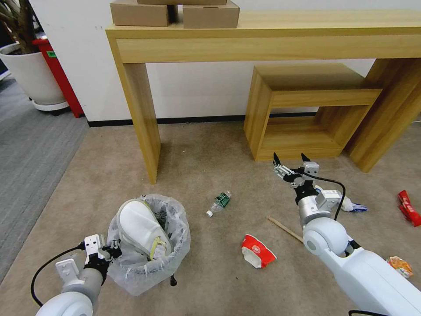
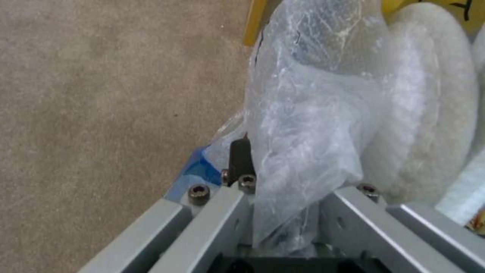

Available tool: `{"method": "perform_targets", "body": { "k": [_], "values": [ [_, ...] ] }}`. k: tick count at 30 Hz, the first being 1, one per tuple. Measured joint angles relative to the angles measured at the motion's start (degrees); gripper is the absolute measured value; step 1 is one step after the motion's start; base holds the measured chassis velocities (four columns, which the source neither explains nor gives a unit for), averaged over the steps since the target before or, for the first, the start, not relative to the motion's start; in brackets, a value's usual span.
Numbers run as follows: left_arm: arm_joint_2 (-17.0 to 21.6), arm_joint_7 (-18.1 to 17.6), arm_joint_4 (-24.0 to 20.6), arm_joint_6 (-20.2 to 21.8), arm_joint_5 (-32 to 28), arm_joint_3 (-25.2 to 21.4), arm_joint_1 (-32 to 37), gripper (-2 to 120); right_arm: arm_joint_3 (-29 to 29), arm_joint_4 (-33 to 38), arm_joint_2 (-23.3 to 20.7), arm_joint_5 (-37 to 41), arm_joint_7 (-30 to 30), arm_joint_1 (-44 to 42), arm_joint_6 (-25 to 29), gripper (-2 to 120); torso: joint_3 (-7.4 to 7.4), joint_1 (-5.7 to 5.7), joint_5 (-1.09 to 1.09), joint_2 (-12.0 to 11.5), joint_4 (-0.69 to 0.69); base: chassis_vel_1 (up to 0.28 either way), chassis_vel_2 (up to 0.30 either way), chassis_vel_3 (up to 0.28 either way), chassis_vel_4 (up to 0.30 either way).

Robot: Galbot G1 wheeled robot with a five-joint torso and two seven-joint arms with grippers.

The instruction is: Pick up the trash bin and place the garbage on the floor into it.

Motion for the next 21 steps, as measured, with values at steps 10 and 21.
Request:
{"method": "perform_targets", "body": {
  "k": [10, 21],
  "values": [
    [-0.1, 0.0, 0.5, 0.0, 0.1, 0.2, -0.3, 1, -2.8, 2.8, -3.1, 14.7, 5.2, 0.2, -14.2, 100, 0.00, 0.00, 0.01, 0.0, 0.00, 0.000, 0.000, 0.000, 0.000],
    [-0.7, 0.2, 1.9, -0.3, 0.3, 0.9, -1.6, 1, -10.5, 4.7, -11.1, 24.0, 7.1, 3.4, -34.6, 100, 0.00, 0.00, 0.01, 0.0, 0.01, 0.000, 0.000, 0.000, 0.000]
  ]
}}
